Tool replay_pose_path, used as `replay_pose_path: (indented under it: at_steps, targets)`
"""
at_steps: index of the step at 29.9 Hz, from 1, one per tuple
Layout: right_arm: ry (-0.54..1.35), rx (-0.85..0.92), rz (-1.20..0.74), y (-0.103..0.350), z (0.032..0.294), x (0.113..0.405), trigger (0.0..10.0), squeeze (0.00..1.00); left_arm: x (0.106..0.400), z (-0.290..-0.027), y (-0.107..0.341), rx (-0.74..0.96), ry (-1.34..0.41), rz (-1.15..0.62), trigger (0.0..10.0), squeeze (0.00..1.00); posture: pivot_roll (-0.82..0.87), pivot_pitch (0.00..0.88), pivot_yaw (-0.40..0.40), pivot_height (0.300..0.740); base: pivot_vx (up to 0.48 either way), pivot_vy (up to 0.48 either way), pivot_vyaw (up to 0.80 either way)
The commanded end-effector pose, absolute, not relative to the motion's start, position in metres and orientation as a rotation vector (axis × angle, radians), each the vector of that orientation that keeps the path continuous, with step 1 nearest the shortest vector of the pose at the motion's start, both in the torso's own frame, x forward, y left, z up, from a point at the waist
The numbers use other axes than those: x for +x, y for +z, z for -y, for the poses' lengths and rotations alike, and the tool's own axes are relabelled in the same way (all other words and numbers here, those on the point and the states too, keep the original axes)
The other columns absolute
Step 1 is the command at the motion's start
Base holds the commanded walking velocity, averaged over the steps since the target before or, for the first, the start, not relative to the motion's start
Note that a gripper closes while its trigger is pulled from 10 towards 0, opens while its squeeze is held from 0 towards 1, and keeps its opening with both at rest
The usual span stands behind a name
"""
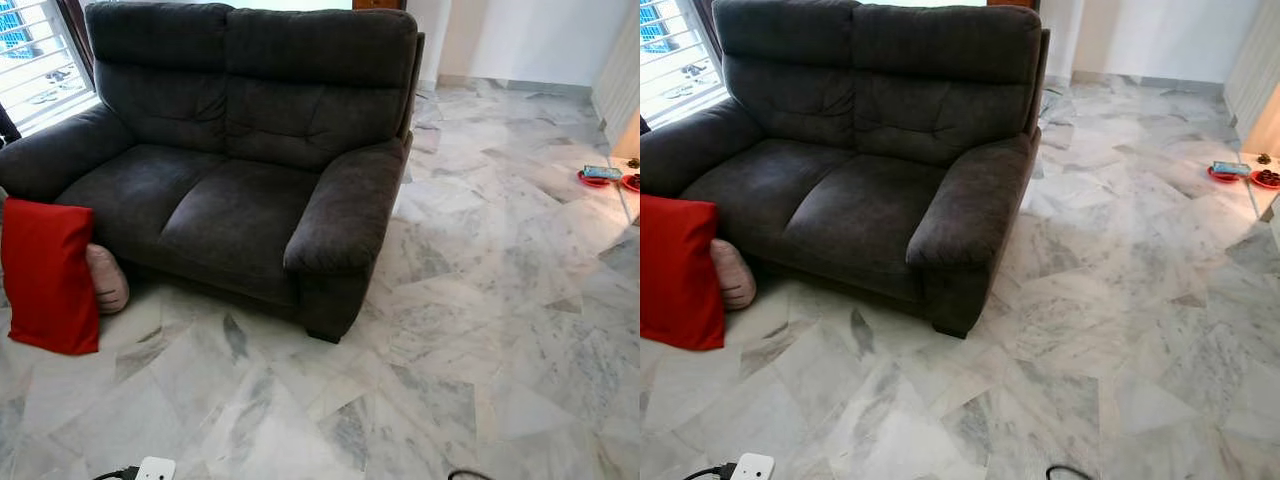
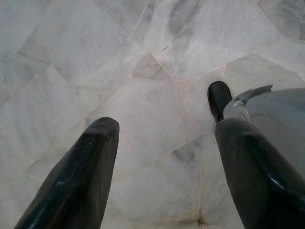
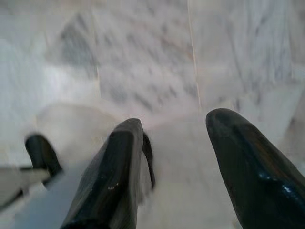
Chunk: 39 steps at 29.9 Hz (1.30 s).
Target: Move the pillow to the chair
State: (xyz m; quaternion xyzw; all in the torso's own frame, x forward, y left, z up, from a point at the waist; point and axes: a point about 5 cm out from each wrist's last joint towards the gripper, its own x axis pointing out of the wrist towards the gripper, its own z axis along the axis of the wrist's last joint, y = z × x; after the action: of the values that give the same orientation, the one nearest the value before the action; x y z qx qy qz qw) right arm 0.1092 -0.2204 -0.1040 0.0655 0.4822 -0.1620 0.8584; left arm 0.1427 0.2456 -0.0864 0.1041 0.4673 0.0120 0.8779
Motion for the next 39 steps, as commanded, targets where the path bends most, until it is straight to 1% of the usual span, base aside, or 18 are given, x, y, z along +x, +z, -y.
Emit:
replay_pose_path:
  at_steps: [1,5,9,10,17,23,30,36,39]
  targets:
    - [-0.326,0.152,-0.991,-0.103,0.216,0.116,10.0,0.0,0.139,-0.248,-0.087,0.199,0.045,-0.99,10.0,0.0,-0.01,0.0,0.033,0.74,0.0,0.0,0.0]
    - [-0.313,0.149,-0.998,-0.103,0.215,0.117,10.0,0.0,0.138,-0.248,-0.088,0.186,0.056,-0.991,10.0,0.0,-0.01,0.0,0.026,0.74,0.0,0.0,0.0]
    - [-0.302,0.12,-1.05,-0.106,0.215,0.108,10.0,0.0,0.138,-0.247,-0.088,0.182,0.058,-0.995,10.0,0.0,-0.01,0.0,0.026,0.74,0.0,0.0,0.0]
    - [-0.303,0.1,-1.088,-0.108,0.218,0.101,10.0,0.0,0.138,-0.247,-0.088,0.178,0.06,-0.996,10.0,0.0,-0.01,0.0,0.027,0.74,0.0,0.0,0.0]
    - [-0.295,0.107,-1.129,-0.109,0.231,0.086,10.0,0.0,0.137,-0.249,-0.088,0.165,0.081,-0.999,10.0,0.0,-0.01,0.0,0.023,0.74,0.0,0.0,0.0]
    - [-0.292,0.128,-1.107,-0.107,0.236,0.09,10.0,0.0,0.136,-0.248,-0.089,0.152,0.087,-0.997,10.0,0.0,-0.01,0.0,0.024,0.74,0.0,0.0,0.0]
    - [-0.269,0.144,-1.087,-0.107,0.224,0.101,10.0,0.0,0.136,-0.247,-0.089,0.142,0.092,-0.997,10.0,0.0,-0.01,0.0,0.02,0.74,0.0,0.0,0.0]
    - [-0.262,0.152,-1.084,-0.107,0.223,0.102,10.0,0.0,0.136,-0.246,-0.089,0.14,0.091,-0.998,10.0,0.0,-0.01,0.0,0.018,0.74,0.0,0.0,0.0]
    - [-0.26,0.155,-1.082,-0.107,0.221,0.102,10.0,0.0,0.136,-0.246,-0.089,0.14,0.091,-0.998,10.0,0.0,-0.01,0.0,0.017,0.74,0.0,0.261,0.0]
